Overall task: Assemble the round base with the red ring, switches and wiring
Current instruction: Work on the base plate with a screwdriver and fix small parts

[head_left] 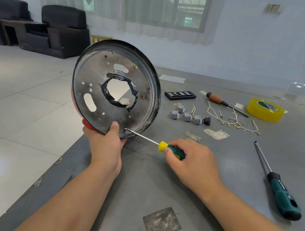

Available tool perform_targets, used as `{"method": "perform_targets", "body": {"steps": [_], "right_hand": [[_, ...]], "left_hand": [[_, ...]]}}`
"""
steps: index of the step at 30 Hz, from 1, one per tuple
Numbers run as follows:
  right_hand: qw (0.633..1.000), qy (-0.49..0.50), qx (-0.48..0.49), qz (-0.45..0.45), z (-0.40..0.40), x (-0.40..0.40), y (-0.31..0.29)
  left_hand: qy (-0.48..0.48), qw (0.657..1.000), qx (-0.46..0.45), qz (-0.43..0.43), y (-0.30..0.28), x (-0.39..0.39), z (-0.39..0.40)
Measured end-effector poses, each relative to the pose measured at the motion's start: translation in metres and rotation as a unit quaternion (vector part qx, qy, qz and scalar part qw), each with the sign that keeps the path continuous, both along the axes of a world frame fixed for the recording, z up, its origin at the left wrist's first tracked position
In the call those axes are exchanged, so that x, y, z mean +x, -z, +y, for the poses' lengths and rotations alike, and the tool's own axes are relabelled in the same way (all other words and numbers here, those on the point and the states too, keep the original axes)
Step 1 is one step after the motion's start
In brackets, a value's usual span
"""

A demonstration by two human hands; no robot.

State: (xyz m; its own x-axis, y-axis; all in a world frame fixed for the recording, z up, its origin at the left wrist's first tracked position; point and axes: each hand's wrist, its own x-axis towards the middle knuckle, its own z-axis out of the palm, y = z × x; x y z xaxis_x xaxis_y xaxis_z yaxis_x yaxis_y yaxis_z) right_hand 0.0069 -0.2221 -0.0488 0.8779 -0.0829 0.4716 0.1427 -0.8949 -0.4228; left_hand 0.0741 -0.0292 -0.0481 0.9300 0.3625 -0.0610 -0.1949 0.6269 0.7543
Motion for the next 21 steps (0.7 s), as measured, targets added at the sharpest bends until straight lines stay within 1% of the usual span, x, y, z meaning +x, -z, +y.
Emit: {"method": "perform_targets", "body": {"steps": [12, 16, 21], "right_hand": [[0.999, 0.001, -0.041, -0.016, 0.001, -0.003, -0.004], [0.997, -0.004, -0.075, -0.037, 0.004, -0.006, -0.007], [0.983, -0.014, -0.149, -0.104, 0.005, -0.01, -0.01]], "left_hand": [[-0.009, 1.0, 0.018, -0.007, 0.003, 0.002, 0.0], [-0.021, 0.998, 0.05, -0.014, 0.006, 0.004, 0.0], [-0.031, 0.991, 0.126, -0.023, 0.013, 0.01, 0.001]]}}
